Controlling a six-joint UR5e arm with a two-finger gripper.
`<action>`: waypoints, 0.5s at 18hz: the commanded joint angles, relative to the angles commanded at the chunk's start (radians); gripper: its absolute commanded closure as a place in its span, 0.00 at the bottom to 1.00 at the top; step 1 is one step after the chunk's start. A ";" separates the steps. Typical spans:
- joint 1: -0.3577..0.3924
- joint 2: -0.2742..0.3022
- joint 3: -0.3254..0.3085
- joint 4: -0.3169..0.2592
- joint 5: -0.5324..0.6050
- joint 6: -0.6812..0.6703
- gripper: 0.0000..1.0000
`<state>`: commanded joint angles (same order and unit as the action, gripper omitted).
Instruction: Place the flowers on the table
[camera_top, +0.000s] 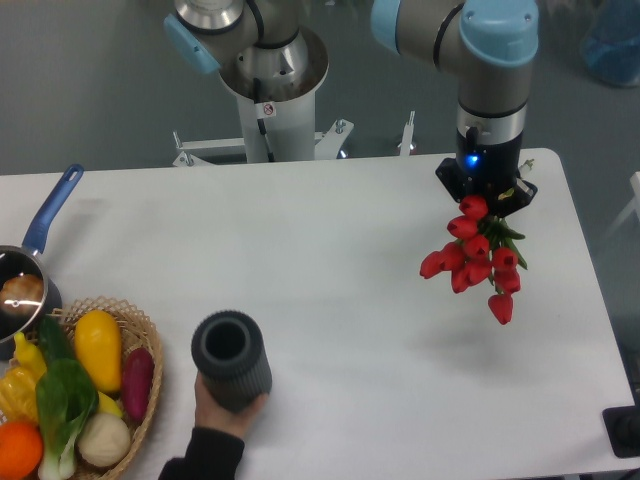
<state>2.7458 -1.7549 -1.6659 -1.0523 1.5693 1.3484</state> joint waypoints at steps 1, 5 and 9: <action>-0.002 0.000 0.000 -0.005 0.000 0.000 1.00; -0.024 0.002 -0.012 -0.041 0.014 -0.005 1.00; -0.066 0.003 -0.058 -0.061 0.048 -0.034 1.00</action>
<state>2.6799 -1.7518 -1.7241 -1.1137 1.6168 1.3147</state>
